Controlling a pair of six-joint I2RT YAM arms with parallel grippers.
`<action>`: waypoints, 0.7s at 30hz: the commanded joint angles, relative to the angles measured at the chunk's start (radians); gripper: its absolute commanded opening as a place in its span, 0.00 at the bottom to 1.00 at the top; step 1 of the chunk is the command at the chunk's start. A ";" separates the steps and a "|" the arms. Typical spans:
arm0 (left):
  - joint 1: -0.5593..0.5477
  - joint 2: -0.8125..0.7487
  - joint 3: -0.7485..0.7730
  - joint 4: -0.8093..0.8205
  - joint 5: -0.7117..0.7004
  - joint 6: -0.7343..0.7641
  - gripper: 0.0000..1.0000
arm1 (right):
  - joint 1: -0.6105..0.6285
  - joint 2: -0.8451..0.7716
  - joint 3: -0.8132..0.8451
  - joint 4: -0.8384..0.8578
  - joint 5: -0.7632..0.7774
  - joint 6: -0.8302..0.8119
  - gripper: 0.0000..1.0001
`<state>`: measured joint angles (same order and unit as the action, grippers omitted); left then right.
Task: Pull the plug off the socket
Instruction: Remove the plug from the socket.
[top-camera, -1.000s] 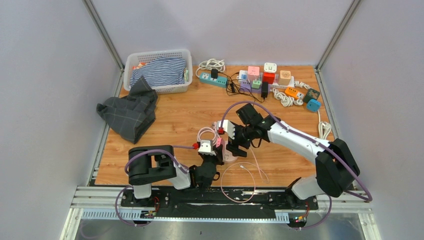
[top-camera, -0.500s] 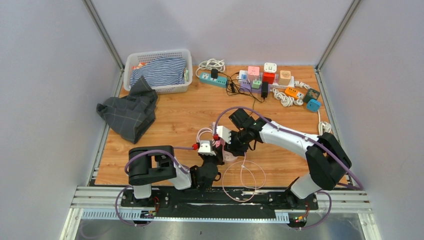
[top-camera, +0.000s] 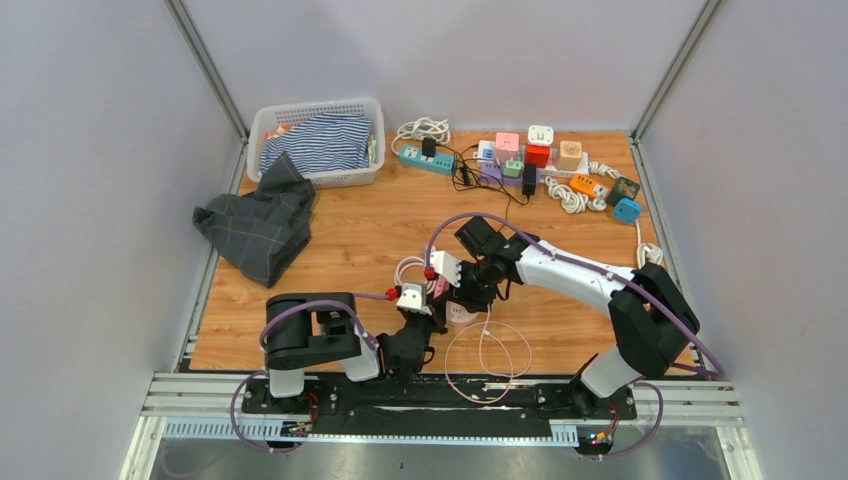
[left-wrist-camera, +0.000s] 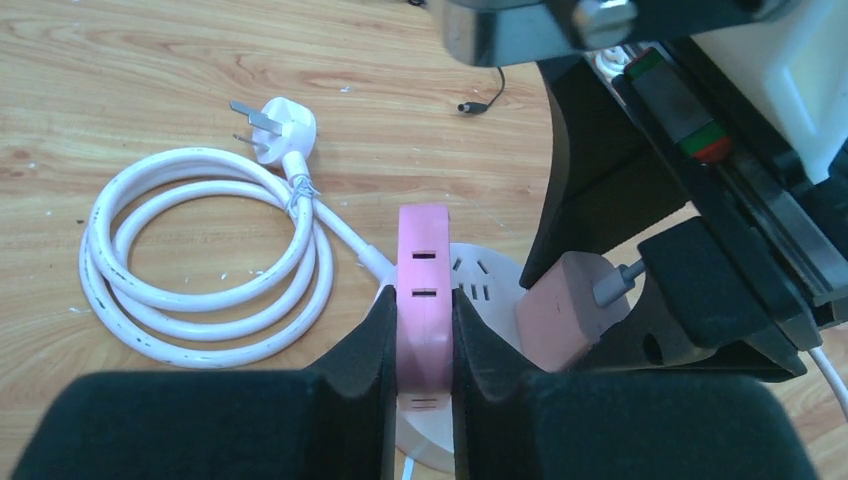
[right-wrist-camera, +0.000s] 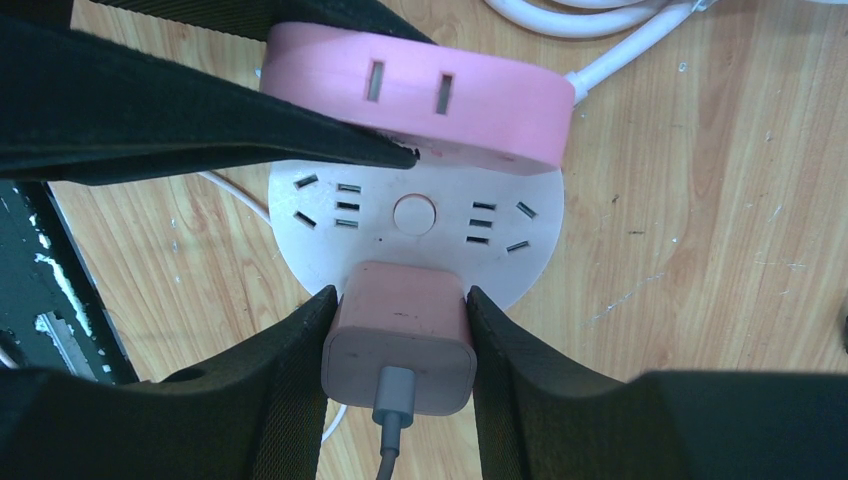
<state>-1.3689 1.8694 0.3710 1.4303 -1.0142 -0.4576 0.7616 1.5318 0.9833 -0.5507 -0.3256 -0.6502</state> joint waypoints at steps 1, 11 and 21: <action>-0.027 0.027 -0.066 -0.049 -0.007 -0.126 0.00 | 0.005 0.025 0.017 0.018 0.093 0.020 0.11; -0.068 -0.055 0.051 -0.366 -0.077 -0.081 0.00 | 0.002 0.045 0.018 0.023 0.102 0.027 0.08; -0.119 -0.085 0.074 -0.440 -0.140 -0.133 0.00 | 0.003 0.051 0.019 0.021 0.092 0.027 0.07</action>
<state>-1.4422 1.8004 0.4610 1.1221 -1.1755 -0.5098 0.7662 1.5494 0.9916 -0.5526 -0.3138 -0.6296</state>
